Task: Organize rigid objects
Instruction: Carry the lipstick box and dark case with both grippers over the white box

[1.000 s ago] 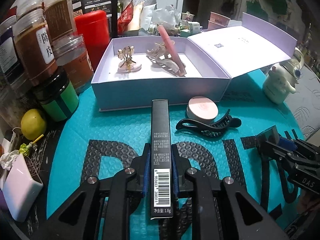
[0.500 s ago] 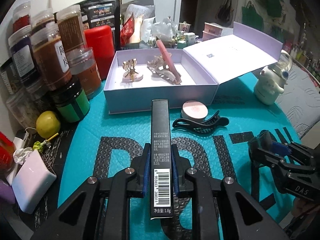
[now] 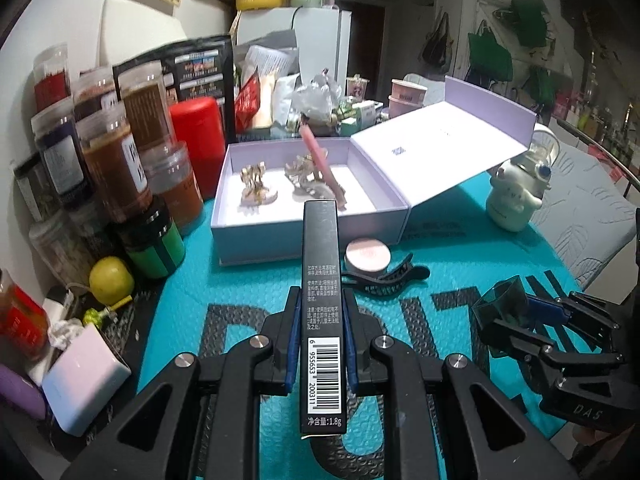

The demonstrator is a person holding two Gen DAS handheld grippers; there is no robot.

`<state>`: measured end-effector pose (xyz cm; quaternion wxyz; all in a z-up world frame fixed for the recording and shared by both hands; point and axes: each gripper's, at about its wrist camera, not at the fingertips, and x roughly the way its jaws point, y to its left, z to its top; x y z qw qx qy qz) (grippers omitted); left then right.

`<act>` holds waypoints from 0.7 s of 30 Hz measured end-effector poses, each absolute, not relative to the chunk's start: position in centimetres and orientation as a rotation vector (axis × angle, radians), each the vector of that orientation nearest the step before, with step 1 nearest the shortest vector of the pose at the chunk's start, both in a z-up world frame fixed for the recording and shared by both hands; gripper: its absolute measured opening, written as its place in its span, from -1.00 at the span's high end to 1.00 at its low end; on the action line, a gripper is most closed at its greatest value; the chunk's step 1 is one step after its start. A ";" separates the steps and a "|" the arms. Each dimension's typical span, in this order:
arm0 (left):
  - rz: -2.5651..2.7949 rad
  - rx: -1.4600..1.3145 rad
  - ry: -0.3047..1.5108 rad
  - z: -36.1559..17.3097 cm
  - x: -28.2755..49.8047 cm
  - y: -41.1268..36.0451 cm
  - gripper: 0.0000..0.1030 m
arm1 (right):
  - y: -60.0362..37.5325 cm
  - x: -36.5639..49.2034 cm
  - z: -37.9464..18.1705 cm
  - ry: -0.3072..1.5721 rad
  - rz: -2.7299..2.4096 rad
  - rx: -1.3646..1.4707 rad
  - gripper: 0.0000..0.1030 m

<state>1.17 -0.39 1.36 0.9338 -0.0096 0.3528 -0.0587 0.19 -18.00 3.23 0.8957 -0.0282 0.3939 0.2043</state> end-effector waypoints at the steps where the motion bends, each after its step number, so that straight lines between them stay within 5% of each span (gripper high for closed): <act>1: -0.120 -0.016 0.713 1.7 1.2 -0.5 0.65 | -17.9 0.2 3.4 0.809 0.426 -0.066 0.13; 21: -0.156 0.017 0.632 5.6 4.9 -1.0 0.65 | -16.0 4.0 7.4 0.720 0.472 -0.155 0.13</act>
